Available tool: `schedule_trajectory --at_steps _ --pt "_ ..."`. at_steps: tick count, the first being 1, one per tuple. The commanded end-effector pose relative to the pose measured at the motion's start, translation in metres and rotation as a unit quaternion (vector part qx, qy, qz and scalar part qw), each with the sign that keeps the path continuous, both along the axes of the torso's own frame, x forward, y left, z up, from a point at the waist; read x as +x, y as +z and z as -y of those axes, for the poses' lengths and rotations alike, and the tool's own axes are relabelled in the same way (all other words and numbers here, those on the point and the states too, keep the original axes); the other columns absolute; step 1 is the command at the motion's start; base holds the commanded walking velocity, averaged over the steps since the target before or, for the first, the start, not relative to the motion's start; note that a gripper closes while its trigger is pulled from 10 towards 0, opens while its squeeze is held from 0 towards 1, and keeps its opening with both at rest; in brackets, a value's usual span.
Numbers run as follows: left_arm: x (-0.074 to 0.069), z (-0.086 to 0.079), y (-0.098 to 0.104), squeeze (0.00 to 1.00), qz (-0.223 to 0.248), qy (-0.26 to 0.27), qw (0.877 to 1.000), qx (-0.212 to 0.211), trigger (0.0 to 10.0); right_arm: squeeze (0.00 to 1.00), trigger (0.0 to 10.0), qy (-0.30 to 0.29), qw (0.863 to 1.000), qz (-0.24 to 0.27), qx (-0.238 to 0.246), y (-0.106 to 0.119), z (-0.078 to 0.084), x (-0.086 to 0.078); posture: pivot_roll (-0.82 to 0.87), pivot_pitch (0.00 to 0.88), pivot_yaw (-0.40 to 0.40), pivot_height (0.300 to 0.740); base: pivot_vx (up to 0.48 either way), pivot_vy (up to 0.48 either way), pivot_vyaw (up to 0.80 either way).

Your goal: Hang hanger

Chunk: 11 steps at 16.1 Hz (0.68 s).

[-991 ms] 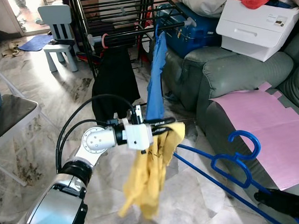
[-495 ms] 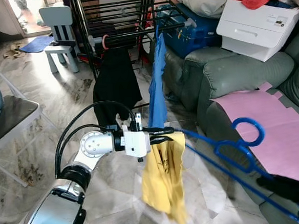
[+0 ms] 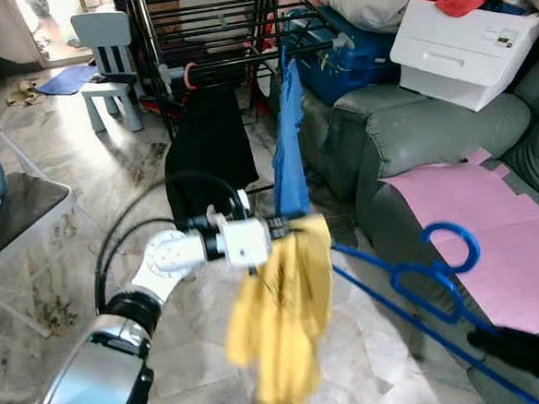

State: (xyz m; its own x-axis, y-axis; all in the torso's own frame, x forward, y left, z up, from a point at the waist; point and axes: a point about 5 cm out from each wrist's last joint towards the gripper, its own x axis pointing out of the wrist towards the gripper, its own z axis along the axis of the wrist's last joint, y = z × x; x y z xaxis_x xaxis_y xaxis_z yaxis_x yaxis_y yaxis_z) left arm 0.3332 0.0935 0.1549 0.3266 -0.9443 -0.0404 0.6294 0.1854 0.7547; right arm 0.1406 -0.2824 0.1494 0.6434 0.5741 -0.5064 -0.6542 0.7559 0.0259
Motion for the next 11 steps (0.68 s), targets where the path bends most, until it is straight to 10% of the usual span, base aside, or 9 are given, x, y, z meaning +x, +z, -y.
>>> schedule_trajectory --at_steps 1,11 --pt "0.004 -0.001 0.009 0.0 0.015 0.008 1.0 -0.006 10.0 0.0 10.0 0.012 1.0 0.004 -0.008 0.005 -0.001 0.0 -0.01 0.0 0.011 0.74 0.0 0.0 0.0" --pt "0.0 0.009 0.01 0.0 0.02 -0.014 0.999 -0.022 10.0 0.0 10.0 0.043 0.999 -0.018 0.025 -0.002 -0.017 -0.003 -0.01 0.0 0.008 0.74 0.0 0.0 0.0"
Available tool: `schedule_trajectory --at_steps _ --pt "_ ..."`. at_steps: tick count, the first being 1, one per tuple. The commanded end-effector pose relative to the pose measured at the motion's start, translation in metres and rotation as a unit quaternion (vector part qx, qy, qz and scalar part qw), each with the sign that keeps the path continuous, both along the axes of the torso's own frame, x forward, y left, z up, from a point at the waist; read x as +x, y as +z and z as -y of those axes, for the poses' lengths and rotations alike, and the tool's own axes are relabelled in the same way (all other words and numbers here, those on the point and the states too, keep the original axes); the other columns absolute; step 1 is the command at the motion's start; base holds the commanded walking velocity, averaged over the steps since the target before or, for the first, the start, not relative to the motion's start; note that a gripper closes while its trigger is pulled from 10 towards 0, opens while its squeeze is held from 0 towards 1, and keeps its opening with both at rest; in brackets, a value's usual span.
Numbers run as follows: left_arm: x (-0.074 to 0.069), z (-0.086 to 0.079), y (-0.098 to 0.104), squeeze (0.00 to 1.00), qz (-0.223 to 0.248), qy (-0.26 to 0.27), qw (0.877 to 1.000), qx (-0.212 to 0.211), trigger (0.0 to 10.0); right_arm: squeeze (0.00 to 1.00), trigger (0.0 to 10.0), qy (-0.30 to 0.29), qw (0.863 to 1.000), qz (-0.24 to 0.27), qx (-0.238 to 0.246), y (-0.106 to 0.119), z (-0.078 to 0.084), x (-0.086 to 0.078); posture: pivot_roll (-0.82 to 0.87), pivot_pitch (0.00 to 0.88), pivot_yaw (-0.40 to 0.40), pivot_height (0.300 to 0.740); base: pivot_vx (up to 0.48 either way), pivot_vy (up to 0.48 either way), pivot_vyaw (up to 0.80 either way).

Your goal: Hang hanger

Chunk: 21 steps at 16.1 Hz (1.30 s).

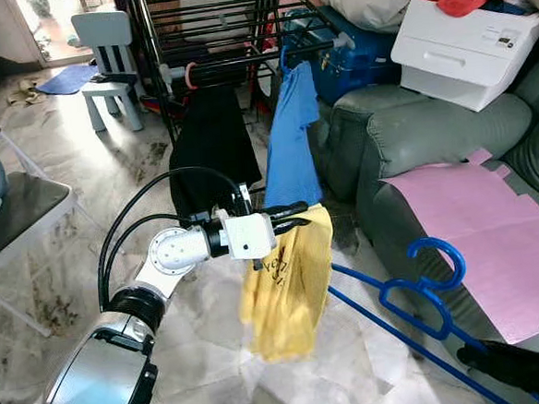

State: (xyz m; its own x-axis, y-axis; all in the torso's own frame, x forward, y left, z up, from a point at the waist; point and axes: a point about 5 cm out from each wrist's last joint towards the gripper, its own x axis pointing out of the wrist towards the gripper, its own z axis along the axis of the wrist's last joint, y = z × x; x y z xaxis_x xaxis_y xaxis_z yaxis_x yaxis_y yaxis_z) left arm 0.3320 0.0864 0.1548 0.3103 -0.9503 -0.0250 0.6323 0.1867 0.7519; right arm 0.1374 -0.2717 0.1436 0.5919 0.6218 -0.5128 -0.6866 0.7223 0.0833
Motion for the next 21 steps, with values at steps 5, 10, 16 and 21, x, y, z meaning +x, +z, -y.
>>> schedule_trajectory --at_steps 5,10,16,21 --pt "-0.009 0.018 0.021 0.0 0.025 -0.07 0.996 -0.047 10.0 0.0 10.0 0.014 1.0 0.005 0.015 -0.003 -0.006 0.004 0.0 0.0 0.005 0.74 0.0 0.0 0.0" --pt "-0.019 0.038 0.049 0.0 0.061 -0.13 0.985 -0.098 10.0 0.0 10.0 0.021 0.998 -0.022 0.051 -0.024 -0.018 0.006 0.01 0.0 -0.001 0.74 0.0 0.0 0.0" --pt "-0.015 0.029 0.047 0.0 0.078 -0.113 0.988 -0.077 10.0 0.0 10.0 0.016 0.997 -0.052 0.06 -0.038 -0.019 -0.005 0.0 0.0 0.005 0.74 0.0 0.0 0.0" --pt "-0.019 0.037 0.048 0.0 0.075 -0.126 0.985 -0.094 10.0 0.0 10.0 -0.009 0.995 -0.091 0.05 -0.065 -0.022 -0.007 0.01 0.0 0.001 0.74 0.0 0.0 0.0"
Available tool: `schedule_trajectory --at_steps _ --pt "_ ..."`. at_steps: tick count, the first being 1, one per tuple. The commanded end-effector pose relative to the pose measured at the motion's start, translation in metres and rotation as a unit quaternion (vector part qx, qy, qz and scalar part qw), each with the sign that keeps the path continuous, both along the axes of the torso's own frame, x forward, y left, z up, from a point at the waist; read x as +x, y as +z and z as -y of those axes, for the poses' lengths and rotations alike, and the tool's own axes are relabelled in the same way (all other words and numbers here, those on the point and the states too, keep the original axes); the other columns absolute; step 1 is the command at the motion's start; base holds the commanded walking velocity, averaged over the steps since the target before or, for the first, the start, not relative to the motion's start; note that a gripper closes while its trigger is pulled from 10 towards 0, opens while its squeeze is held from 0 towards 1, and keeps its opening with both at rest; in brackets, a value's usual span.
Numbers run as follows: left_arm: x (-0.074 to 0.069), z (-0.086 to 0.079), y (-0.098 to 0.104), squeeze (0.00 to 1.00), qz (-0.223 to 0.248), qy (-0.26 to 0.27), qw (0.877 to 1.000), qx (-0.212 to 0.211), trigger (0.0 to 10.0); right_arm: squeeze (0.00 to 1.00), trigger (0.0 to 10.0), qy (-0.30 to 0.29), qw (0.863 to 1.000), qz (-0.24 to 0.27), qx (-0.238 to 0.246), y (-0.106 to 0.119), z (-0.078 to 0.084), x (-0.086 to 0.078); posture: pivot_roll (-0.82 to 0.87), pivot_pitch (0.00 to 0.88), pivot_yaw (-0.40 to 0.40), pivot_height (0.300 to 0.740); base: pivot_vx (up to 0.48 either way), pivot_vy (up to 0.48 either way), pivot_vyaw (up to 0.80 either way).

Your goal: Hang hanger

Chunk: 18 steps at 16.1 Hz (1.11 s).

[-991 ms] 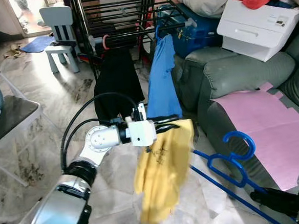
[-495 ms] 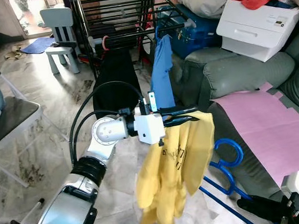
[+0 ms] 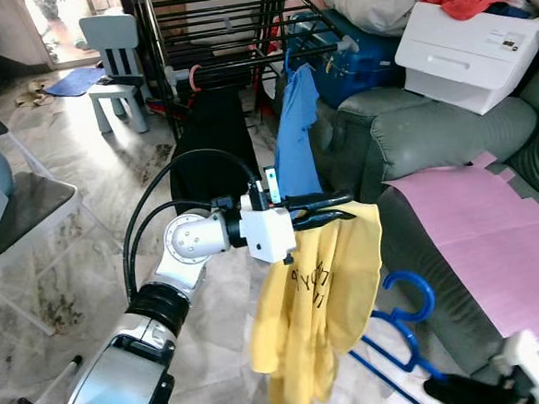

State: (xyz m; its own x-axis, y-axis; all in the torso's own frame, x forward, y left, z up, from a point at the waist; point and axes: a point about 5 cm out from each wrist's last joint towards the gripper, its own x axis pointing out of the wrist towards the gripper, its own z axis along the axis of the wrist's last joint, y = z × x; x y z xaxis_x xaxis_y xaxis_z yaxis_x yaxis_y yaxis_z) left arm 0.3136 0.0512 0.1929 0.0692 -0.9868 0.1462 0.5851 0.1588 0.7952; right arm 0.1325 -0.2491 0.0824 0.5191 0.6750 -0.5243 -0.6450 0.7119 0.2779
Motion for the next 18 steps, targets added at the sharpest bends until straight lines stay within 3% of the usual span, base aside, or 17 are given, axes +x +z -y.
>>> schedule_trajectory --at_steps 1,3,4,5,7,9,12,13,14,16,18 --pt "-0.004 0.005 0.009 0.0 0.016 -0.016 1.0 -0.021 10.0 0.0 10.0 -0.013 0.999 -0.022 -0.023 -0.013 0.001 0.0 0.01 0.0 0.0 0.74 0.0 0.0 0.0" --pt "-0.008 0.009 0.011 0.0 0.015 -0.025 0.999 -0.033 10.0 0.0 10.0 -0.079 0.995 -0.012 -0.055 -0.027 0.008 0.014 0.01 0.0 -0.003 0.74 0.0 0.0 0.0" --pt "-0.012 0.012 0.012 0.0 0.012 -0.034 0.998 -0.042 10.0 0.0 10.0 -0.19 0.979 -0.006 -0.074 -0.039 0.024 0.033 0.01 0.0 -0.005 0.74 0.0 0.0 0.0" --pt "-0.013 0.013 0.012 0.0 0.011 -0.038 0.998 -0.043 10.0 0.0 10.0 -0.235 0.969 -0.001 -0.077 -0.042 0.031 0.04 0.02 0.0 -0.007 0.74 0.0 0.0 0.0" --pt "-0.016 0.014 0.01 0.0 0.007 -0.041 0.998 -0.042 10.0 0.0 10.0 -0.317 0.945 0.018 -0.075 -0.042 0.046 0.053 0.02 0.0 -0.008 0.74 0.0 0.0 0.0" --pt "-0.016 0.013 0.008 0.0 0.0 -0.037 0.998 -0.042 10.0 0.0 10.0 -0.349 0.933 0.043 -0.08 -0.038 0.054 0.062 0.02 0.0 -0.012 0.74 0.0 0.0 0.0" --pt "-0.012 0.011 -0.006 0.0 -0.036 -0.022 0.999 -0.013 10.0 0.0 10.0 -0.316 0.94 0.109 -0.076 -0.017 0.049 0.069 0.02 0.0 -0.012 0.74 0.0 0.0 0.0" --pt "-0.007 0.008 -0.017 0.0 -0.059 -0.008 0.998 0.014 10.0 0.0 10.0 -0.262 0.953 0.132 -0.073 -0.003 0.041 0.065 0.01 0.0 -0.009 0.74 0.0 0.0 0.0" --pt "-0.004 0.007 -0.021 0.0 -0.071 0.002 0.997 0.022 10.0 0.0 10.0 -0.241 0.958 0.137 -0.074 0.002 0.038 0.063 0.01 0.0 -0.009 0.74 0.0 0.0 0.0" --pt "0.009 0.001 -0.034 0.0 -0.088 0.063 0.993 0.046 10.0 0.0 10.0 -0.121 0.976 0.137 -0.116 0.021 0.03 0.043 0.0 0.0 -0.005 0.74 0.0 0.0 0.0" --pt "0.016 -0.002 -0.036 0.0 -0.087 0.106 0.989 0.053 10.0 0.0 10.0 -0.077 0.979 0.131 -0.133 0.035 0.032 0.032 -0.02 0.0 0.001 0.74 0.0 0.0 0.0"
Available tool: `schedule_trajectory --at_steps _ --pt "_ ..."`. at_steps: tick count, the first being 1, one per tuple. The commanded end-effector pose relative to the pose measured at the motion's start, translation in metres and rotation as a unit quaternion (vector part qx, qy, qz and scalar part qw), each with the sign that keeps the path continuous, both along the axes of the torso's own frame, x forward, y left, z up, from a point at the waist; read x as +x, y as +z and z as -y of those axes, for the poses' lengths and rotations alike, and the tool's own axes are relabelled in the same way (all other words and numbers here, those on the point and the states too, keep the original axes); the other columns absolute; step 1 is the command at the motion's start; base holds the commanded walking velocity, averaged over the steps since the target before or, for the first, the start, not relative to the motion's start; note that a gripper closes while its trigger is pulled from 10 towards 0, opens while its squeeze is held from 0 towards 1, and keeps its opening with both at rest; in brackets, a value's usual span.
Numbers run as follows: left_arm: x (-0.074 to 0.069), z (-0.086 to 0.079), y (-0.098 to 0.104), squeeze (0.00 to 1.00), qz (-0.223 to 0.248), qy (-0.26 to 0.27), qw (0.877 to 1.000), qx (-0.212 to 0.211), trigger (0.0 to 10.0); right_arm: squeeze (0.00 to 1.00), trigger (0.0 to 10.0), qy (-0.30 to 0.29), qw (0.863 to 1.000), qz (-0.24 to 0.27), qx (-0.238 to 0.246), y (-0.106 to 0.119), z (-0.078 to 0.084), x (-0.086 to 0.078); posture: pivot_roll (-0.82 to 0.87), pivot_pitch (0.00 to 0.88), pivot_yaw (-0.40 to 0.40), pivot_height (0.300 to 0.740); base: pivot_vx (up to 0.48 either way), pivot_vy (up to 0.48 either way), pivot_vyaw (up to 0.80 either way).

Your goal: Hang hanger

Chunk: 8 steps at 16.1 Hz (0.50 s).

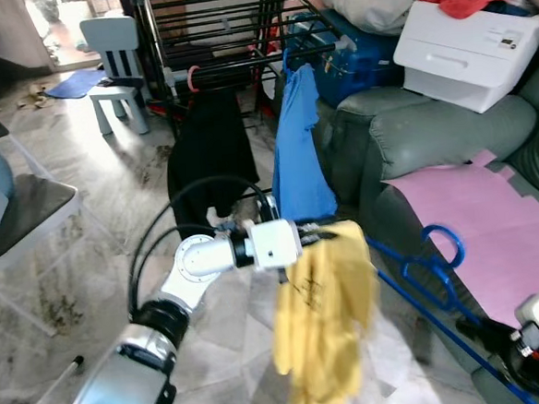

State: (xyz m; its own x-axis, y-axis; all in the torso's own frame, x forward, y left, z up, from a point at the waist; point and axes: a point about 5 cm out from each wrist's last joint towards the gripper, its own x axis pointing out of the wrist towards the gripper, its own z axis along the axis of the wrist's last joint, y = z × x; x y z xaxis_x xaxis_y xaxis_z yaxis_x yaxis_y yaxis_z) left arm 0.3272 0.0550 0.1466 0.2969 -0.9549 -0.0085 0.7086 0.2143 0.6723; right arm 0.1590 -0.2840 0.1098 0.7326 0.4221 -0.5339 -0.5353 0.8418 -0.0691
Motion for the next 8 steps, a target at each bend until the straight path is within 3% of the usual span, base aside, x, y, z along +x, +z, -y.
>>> schedule_trajectory --at_steps 1,4,8 --pt "0.01 0.0 0.011 0.0 0.009 0.032 0.999 -0.011 10.0 0.0 10.0 0.035 0.999 0.015 -0.004 0.024 -0.001 0.0 -0.02 0.0 0.004 0.74 0.0 0.0 0.0" --pt "0.015 -0.001 0.011 0.0 0.013 0.051 0.999 -0.005 10.0 0.0 10.0 0.089 0.996 0.012 -0.013 0.048 -0.007 -0.007 -0.02 0.0 0.009 0.74 0.0 0.0 0.0" --pt "0.016 -0.005 0.005 0.0 0.02 0.063 0.998 0.017 10.0 0.0 10.0 0.115 0.993 0.016 -0.007 0.056 -0.015 -0.006 -0.02 0.0 0.009 0.74 0.0 0.0 0.0"
